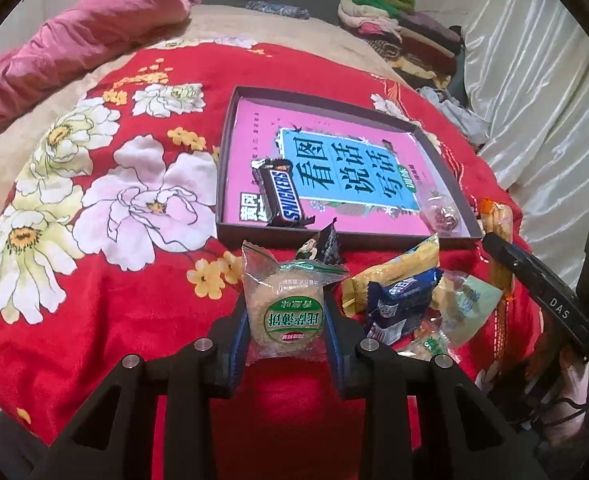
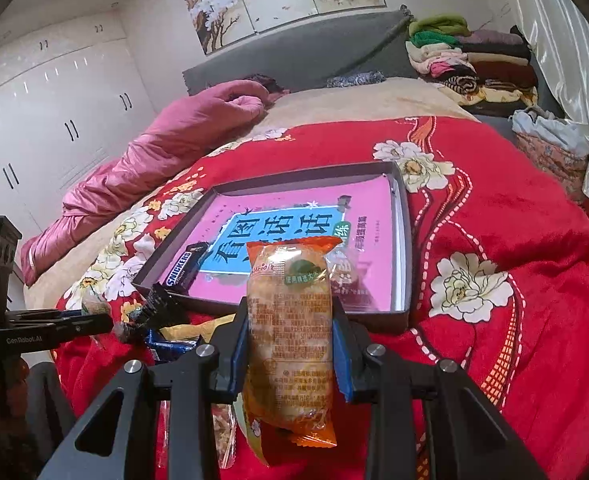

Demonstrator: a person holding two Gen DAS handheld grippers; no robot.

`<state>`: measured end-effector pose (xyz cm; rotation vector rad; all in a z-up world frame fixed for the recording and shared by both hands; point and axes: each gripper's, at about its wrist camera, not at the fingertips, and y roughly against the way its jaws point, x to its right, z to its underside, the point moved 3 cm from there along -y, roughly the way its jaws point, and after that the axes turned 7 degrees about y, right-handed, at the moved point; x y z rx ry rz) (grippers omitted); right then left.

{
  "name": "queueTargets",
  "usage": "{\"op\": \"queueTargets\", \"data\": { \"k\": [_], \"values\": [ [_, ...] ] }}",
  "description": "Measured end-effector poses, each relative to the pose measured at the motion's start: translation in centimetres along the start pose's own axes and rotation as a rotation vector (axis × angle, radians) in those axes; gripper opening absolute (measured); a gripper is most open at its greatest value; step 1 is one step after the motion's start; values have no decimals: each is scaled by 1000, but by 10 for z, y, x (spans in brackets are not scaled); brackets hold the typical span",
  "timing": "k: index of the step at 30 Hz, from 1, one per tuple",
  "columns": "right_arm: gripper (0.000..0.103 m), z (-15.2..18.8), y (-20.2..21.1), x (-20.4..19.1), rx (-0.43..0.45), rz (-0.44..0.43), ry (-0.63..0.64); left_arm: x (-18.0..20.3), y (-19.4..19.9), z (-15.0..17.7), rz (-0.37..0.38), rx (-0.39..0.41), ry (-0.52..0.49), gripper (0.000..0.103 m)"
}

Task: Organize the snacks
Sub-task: 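Lift the biscuit pack with the left tool while the right tool lifts a bread bag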

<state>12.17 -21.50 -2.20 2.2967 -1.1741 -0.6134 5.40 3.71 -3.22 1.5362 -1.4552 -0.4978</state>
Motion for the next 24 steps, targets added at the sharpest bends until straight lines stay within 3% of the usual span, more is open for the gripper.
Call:
{"op": "queueTargets", "data": {
  "k": [24],
  "values": [
    [36, -10, 7, -14, 69, -79, 23, 24, 14, -9, 12, 37, -31, 34]
  ]
}}
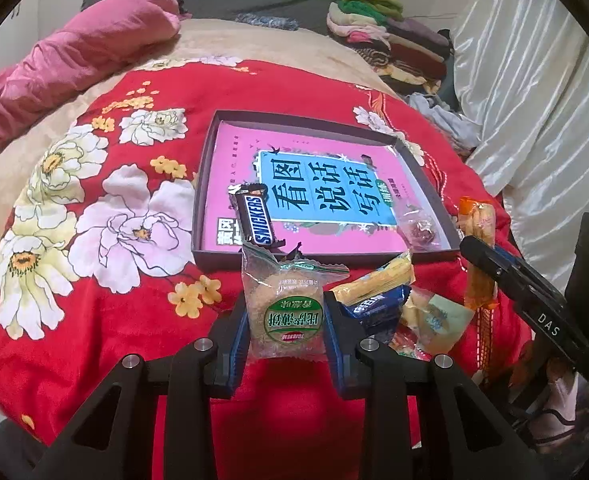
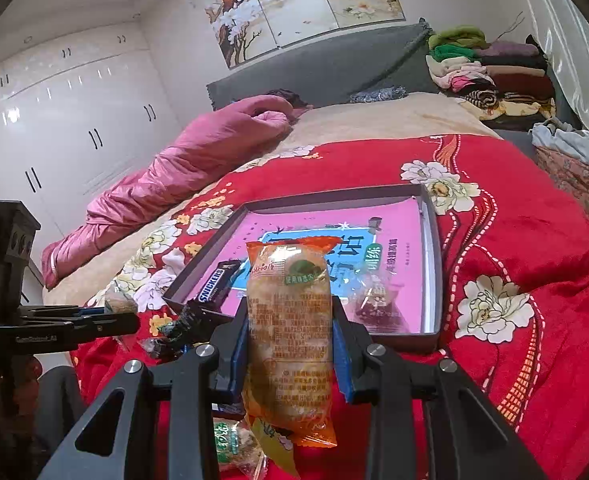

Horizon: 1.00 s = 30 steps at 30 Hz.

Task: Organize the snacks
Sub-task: 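Lift the biscuit pack with the left tool while the right tool lifts a bread bag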

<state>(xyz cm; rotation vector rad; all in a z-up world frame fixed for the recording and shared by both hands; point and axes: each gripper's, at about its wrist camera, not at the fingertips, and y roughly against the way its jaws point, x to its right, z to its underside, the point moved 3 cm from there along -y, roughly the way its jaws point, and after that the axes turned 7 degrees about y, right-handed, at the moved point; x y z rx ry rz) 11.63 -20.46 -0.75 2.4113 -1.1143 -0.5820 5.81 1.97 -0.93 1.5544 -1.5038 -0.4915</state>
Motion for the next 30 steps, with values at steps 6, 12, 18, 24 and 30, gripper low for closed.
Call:
{"op": "queueTargets", "data": {
  "k": [6, 12, 18, 24, 30],
  "values": [
    [36, -5, -1, -3, 25, -19, 1, 3, 0, -5, 4, 7, -2, 34],
    [36, -12, -9, -10, 39, -27, 22, 8, -3, -12, 11, 18, -2, 34],
    [36, -15, -15, -16, 45, -40, 37, 15, -7, -19, 19, 25, -4, 34],
    [36, -16, -17, -16, 47, -37, 37, 22, -13, -23, 23, 29, -10, 34],
    [36, -22, -21, -11, 61, -25, 23, 25, -18, -28, 27, 29, -7, 34]
  ]
}}
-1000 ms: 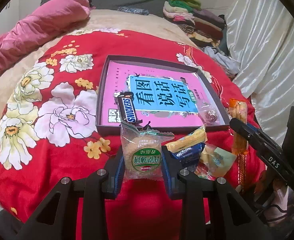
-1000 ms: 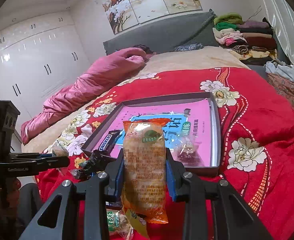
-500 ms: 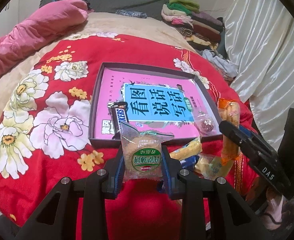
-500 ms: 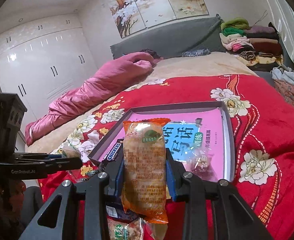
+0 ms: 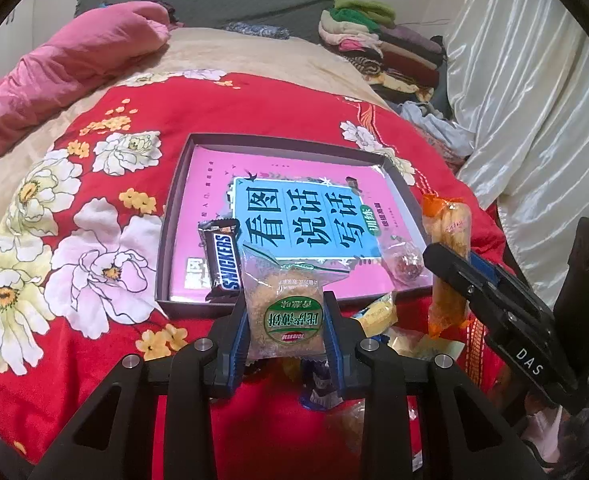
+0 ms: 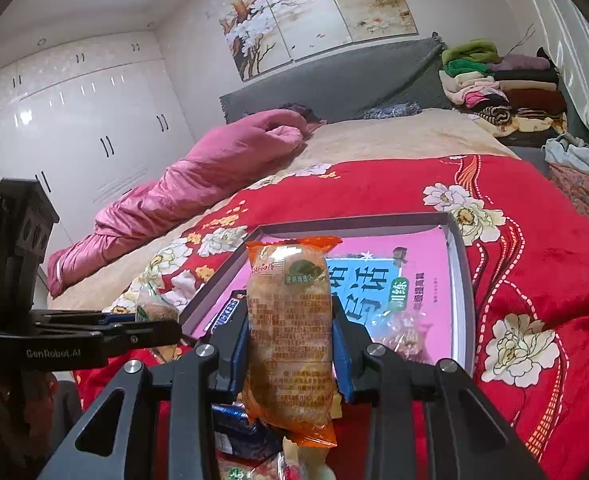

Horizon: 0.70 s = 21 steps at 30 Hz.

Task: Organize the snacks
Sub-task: 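Lift the biscuit pack with the left tool while the right tool lifts a bread bag, then carry the biscuit pack over the tray with the left tool while the right tool carries the bread bag there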

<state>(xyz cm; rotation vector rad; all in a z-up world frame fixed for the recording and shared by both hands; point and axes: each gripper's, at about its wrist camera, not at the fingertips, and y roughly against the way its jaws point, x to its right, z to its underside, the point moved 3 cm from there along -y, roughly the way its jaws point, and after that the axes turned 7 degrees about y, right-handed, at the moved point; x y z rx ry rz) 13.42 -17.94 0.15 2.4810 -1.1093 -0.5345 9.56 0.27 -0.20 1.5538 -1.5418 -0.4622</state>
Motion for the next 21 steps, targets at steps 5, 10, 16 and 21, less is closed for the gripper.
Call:
{"op": "queueTargets", "data": {
  "k": [5, 10, 16, 21],
  "values": [
    [36, -4, -1, 8, 13, 5, -27, 2, -6, -5, -2, 3, -1, 34],
    [36, -7, -3, 12, 18, 8, -34, 4, -14, -8, -3, -1, 4, 34],
    [36, -12, -10, 14, 19, 11, -21, 7, -25, -12, -6, -11, 3, 34],
    [36, -14, -17, 16, 14, 18, -12, 7, -31, -15, -9, -12, 3, 34]
  ]
}}
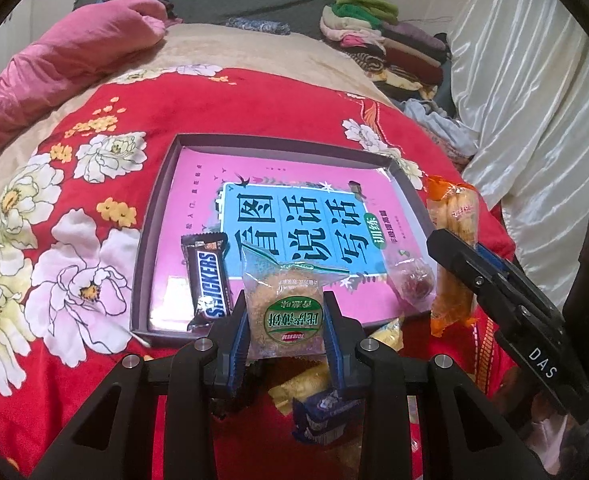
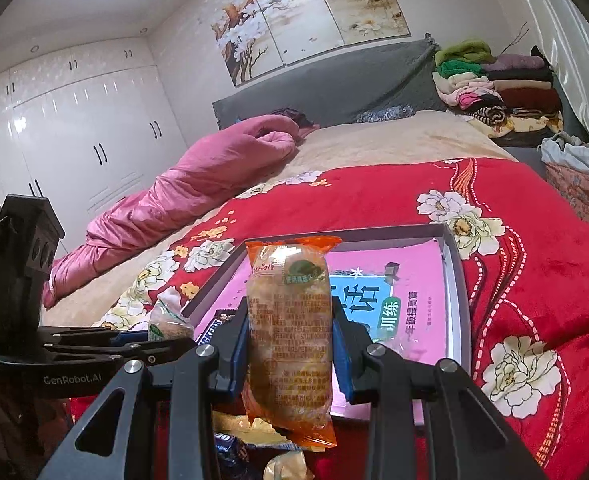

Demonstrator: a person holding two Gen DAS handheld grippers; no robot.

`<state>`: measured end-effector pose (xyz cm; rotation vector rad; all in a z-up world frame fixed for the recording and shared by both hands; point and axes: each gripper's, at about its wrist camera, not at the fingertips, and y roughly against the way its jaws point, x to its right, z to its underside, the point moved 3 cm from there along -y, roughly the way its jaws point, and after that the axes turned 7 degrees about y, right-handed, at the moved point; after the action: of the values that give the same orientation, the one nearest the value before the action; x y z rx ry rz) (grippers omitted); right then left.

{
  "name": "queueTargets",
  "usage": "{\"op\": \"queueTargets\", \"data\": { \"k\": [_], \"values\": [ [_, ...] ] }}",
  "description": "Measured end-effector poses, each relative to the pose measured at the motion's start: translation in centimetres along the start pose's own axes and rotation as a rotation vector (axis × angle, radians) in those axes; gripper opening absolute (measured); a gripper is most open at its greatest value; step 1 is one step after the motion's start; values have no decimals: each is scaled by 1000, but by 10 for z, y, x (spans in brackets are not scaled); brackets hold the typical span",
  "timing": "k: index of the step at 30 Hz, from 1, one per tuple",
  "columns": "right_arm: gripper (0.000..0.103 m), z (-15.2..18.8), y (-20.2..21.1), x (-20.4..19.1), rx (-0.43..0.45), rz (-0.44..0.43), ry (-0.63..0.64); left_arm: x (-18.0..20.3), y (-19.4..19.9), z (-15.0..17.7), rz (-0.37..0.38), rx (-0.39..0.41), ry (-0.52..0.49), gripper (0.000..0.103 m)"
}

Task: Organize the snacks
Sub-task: 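Carry the biscuit pack over the tray with the left tool while the right tool carries the bread bag there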

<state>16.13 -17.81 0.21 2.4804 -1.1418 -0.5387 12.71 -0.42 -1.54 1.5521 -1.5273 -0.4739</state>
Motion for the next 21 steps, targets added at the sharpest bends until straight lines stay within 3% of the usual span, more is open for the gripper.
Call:
{"op": "queueTargets", "data": {
  "k": [21],
  "values": [
    [36, 1, -30, 12, -65, 18, -19, 6, -35, -14, -10, -18, -7, 34]
  ]
}}
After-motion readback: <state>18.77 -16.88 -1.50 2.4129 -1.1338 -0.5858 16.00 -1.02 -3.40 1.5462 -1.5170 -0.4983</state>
